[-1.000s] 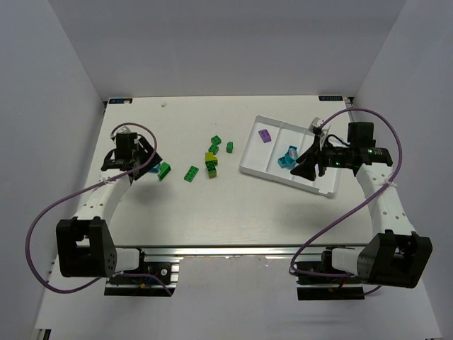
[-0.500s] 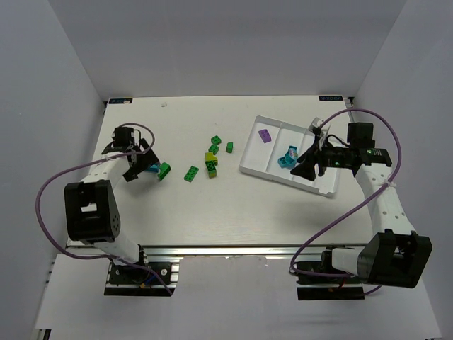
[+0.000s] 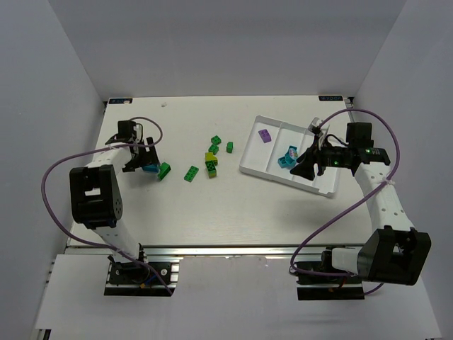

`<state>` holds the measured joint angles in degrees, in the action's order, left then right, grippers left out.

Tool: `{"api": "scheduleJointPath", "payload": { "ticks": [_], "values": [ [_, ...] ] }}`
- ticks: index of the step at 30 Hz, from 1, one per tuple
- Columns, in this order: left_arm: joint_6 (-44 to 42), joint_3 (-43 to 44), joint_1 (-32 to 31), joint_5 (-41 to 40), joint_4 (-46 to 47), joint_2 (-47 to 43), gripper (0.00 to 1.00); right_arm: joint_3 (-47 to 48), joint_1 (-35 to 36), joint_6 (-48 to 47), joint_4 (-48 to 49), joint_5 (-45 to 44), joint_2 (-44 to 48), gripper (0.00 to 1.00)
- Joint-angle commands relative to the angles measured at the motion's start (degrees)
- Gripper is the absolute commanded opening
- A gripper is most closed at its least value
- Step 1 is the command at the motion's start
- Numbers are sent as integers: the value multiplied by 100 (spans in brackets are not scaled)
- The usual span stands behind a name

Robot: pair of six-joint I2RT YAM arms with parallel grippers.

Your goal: Sort the legos into containers by color

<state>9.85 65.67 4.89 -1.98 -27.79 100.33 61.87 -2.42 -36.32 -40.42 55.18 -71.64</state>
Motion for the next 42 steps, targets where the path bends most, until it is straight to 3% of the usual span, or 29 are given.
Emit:
{"api": "scheduleJointPath", "payload": {
  "ticks": [1, 11, 26, 39, 42],
  "values": [
    [-404, 131, -5, 162, 37, 65, 96, 1, 22, 46, 131, 28, -8, 65],
    [-519, -274, -40, 619, 353, -207, 94, 27, 22, 72, 149, 11, -8, 65],
    [-923, -309, -119, 417, 837, 117, 90, 80, 22, 54, 96, -25, 9, 65],
    [-1169, -441, -119, 584, 1311, 153, 79, 133, 22, 28, 44, -33, 1, 65],
    [-1178, -485, -128, 690, 1373, 92, 67, 159, 22, 28, 8, -33, -8, 64]
  ]
}}
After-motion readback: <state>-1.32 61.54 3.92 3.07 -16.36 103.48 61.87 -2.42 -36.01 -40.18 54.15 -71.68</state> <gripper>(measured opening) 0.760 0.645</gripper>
